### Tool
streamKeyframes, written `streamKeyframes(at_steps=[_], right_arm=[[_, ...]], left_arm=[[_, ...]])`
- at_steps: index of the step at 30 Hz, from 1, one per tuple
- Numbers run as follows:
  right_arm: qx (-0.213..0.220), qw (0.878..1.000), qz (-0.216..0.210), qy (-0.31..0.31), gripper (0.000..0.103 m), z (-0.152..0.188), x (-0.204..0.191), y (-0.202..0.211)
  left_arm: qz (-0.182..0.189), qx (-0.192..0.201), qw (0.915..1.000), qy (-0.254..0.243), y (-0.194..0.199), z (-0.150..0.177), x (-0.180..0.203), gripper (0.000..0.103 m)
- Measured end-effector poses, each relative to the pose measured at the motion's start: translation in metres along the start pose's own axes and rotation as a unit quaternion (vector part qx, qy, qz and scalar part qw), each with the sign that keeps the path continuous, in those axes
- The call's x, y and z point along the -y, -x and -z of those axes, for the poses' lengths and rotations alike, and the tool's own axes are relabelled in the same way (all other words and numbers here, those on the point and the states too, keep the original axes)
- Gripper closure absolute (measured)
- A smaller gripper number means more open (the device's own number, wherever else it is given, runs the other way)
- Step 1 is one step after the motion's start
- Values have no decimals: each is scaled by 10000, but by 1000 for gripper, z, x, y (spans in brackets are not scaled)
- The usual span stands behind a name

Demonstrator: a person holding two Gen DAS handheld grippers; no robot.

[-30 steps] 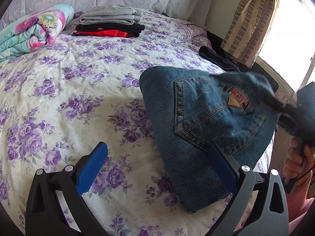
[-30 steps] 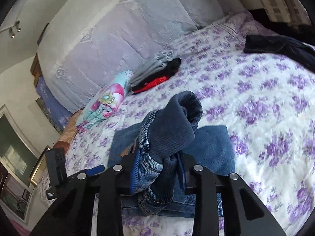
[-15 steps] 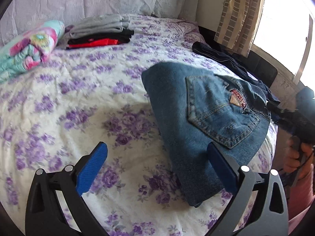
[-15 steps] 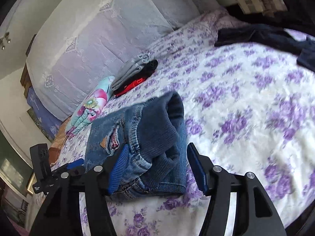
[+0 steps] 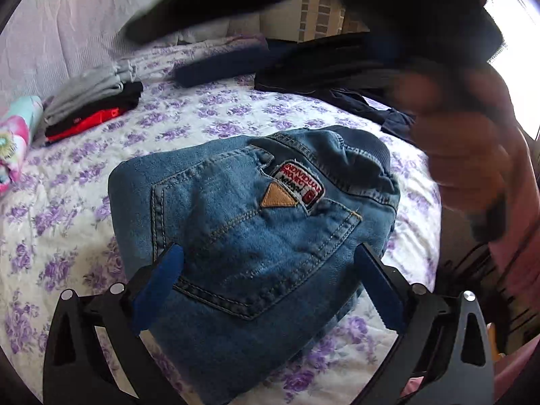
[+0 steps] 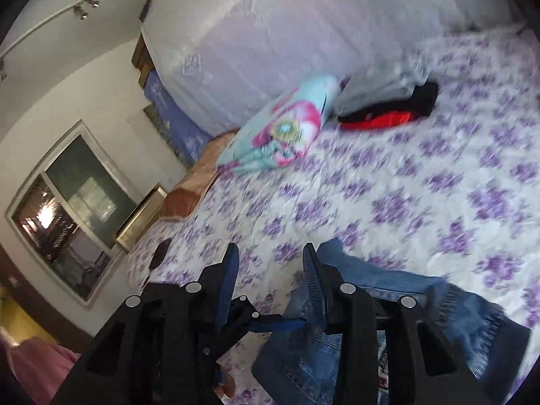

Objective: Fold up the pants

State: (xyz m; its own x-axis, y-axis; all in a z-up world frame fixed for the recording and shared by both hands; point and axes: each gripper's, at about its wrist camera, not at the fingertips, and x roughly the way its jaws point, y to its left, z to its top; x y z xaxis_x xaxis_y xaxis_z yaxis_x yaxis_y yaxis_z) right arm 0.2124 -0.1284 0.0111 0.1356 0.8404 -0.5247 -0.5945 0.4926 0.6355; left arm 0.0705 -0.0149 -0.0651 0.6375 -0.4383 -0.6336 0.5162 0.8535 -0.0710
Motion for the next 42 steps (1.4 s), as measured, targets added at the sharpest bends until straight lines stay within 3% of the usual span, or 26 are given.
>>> streamKeyframes(at_steps=[2, 3, 5, 7, 8, 9, 11, 14, 16, 19, 21, 23, 25, 27, 30, 33, 35, 39, 42], right_arm=[[-754, 9956, 419, -354, 69, 0, 28, -43], [-934, 9927, 651, -390, 81, 2, 40, -57], [-1049, 9894, 829, -568, 90, 9, 53, -64], [-835, 9935, 619, -457, 76, 9, 35, -39], [-557, 9964, 572, -285, 53, 9, 24, -19], [-169, 9979, 618, -37, 36, 14, 10, 11], [366, 9950, 883, 275, 28, 20, -3, 59], [860, 9872, 1338, 109, 19, 39, 8, 121], [790, 9850, 1519, -223, 17, 55, 32, 142], [500, 9784, 1824, -840, 16, 77, 77, 146], [178, 9778, 1708, -1199, 16, 92, 103, 135], [40, 9795, 1308, -1535, 15, 103, 125, 117], [-9, 9788, 409, -2006, 14, 109, 147, 104], [10, 9761, -232, -2161, 15, 112, 163, 87], [111, 9843, -143, -1758, 19, 108, 150, 76], [216, 9856, -43, -1676, 43, 107, 143, 79], [316, 9875, -31, -1545, 51, 101, 133, 86], [501, 9942, 71, -945, 55, 71, 99, 94], [634, 9965, -94, -545, 55, 26, 76, 86]], left_arm=[[-59, 53, 10000, -34, 1, 5, 3, 5], [-94, 34, 9999, -3, -1, 8, 3, 5], [68, -104, 9995, 302, -10, 14, -8, 5], [249, -110, 9986, 452, -4, 14, -15, 5], [248, -111, 9984, 486, 3, 12, -17, 5], [279, -71, 9980, 556, 13, 9, -21, 5], [375, 92, 9968, 703, 32, 7, -33, 5], [340, 18, 9933, 1102, 47, 10, -57, 5], [587, -225, 9875, 1448, 43, 16, -75, 5], [959, -718, 9712, 2062, 26, 31, -92, 5], [1119, -923, 9612, 2345, 15, 41, -94, 5], [1496, -1124, 9472, 2604, -1, 48, -92, 5], [1812, -1194, 9371, 2732, -12, 50, -92, 5], [2016, -1152, 9351, 2678, -20, 47, -90, 5], [2129, -1085, 9291, 2821, -28, 45, -94, 5], [2055, -891, 9317, 2859, -20, 47, -93, 13], [1966, -757, 9370, 2786, -10, 46, -93, 26], [1880, -588, 9437, 2660, 6, 30, -96, 32], [1429, -206, 9607, 2371, 31, 7, -108, 32]])
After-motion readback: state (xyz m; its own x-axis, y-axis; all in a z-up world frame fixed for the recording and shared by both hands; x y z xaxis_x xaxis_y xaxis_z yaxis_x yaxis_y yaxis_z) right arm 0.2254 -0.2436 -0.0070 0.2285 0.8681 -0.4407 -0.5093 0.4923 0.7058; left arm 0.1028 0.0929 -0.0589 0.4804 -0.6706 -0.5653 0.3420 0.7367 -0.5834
